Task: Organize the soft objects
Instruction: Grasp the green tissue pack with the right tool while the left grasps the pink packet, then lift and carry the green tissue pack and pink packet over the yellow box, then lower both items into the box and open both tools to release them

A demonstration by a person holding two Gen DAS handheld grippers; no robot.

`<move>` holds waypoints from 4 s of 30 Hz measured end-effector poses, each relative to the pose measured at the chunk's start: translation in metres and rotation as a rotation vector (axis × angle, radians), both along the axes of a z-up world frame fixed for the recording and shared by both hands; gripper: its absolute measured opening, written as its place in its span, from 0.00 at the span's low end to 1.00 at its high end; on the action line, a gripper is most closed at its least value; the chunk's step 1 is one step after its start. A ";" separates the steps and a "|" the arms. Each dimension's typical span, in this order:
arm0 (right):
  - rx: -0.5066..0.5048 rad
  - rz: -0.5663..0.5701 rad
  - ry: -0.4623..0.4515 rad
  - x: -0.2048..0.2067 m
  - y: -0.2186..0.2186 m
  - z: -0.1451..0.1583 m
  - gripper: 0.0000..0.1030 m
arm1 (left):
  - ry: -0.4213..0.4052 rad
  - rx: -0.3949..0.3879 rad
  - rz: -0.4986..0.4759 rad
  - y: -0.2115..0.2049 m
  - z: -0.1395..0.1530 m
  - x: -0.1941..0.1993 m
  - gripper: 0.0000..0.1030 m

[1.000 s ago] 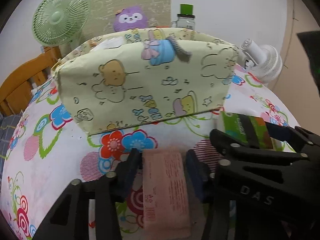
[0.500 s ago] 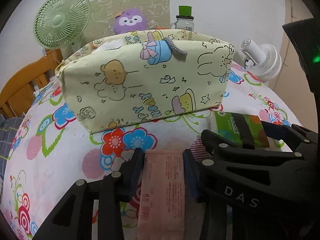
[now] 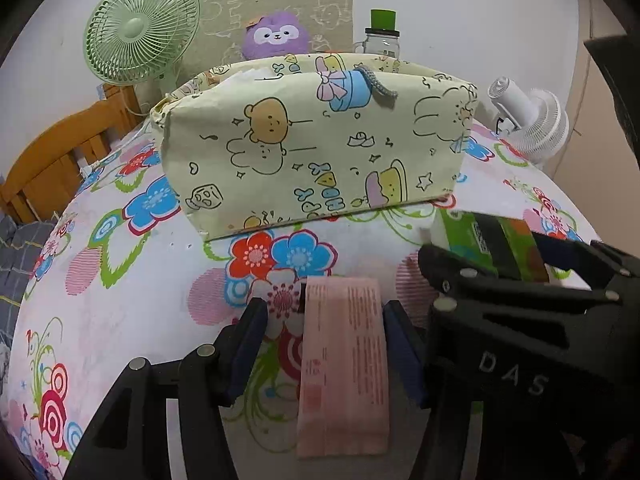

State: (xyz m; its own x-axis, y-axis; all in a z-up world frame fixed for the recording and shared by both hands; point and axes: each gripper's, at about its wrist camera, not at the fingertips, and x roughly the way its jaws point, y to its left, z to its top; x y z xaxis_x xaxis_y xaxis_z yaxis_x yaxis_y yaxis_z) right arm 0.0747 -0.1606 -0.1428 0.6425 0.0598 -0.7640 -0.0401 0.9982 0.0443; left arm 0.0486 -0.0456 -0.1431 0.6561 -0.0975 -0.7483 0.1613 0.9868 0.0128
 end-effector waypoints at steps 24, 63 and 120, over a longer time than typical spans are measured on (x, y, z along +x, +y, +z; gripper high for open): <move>0.013 0.018 -0.070 -0.019 0.005 0.043 0.84 | -0.043 -0.047 -0.023 0.001 0.040 -0.011 0.38; 0.024 0.072 -0.213 0.010 0.010 0.130 0.84 | -0.158 -0.035 -0.019 -0.001 0.124 0.018 0.38; 0.041 0.123 -0.158 0.129 0.045 0.111 0.84 | -0.060 0.005 0.028 0.021 0.103 0.125 0.79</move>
